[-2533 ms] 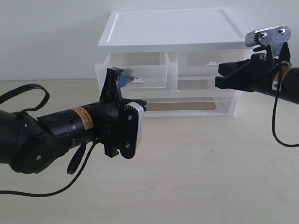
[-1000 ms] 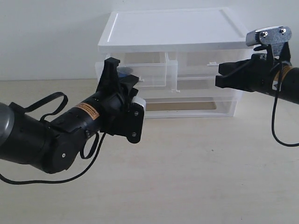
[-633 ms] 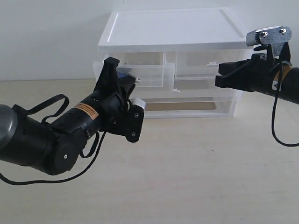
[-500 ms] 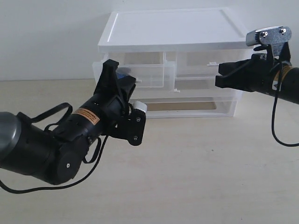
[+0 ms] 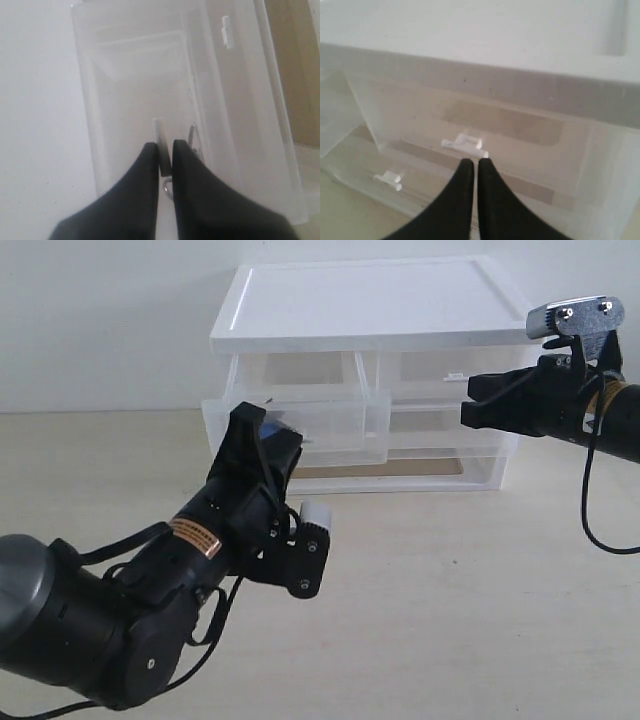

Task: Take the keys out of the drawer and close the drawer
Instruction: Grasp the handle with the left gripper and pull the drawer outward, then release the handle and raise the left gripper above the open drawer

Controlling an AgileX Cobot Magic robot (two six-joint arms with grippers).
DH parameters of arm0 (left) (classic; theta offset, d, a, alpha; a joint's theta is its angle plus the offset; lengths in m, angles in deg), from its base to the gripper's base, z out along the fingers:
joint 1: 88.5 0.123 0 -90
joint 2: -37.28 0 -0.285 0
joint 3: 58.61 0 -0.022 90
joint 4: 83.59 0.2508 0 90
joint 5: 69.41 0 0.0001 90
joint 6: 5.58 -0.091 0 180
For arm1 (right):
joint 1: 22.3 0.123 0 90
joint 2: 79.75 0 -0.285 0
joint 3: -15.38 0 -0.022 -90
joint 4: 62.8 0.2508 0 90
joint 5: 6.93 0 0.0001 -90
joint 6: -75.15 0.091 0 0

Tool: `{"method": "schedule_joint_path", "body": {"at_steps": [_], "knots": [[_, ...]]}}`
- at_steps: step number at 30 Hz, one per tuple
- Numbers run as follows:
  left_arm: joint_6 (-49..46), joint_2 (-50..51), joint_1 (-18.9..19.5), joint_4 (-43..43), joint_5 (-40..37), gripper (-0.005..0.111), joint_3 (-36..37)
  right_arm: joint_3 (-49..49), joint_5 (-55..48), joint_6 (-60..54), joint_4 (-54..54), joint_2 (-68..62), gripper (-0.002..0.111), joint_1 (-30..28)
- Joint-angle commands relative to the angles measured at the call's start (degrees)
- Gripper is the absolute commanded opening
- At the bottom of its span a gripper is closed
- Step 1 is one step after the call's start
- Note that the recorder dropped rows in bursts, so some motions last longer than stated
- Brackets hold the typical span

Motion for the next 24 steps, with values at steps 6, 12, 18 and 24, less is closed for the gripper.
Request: {"method": "schedule_joint_path", "body": {"at_steps": [6,12,18,24], "knots": [[-0.15,-0.45,-1.8,-0.76,0.83,0.004,3.17,0.22,0.28,-0.2,-0.14,0.09,0.001,0.05],[6.61,-0.45,-1.68,0.94,0.83,0.005,3.43,0.22,0.28,-0.02,-0.14,0.09,0.001,0.05],[13.92,-1.65,-1.68,8.5,0.83,0.031,3.84,0.22,0.0,-0.02,-0.14,0.09,0.001,0.05],[21.89,-3.22,-1.82,8.23,0.83,0.058,5.01,0.22,0.0,-0.12,-0.14,0.09,0.001,0.05]]}}
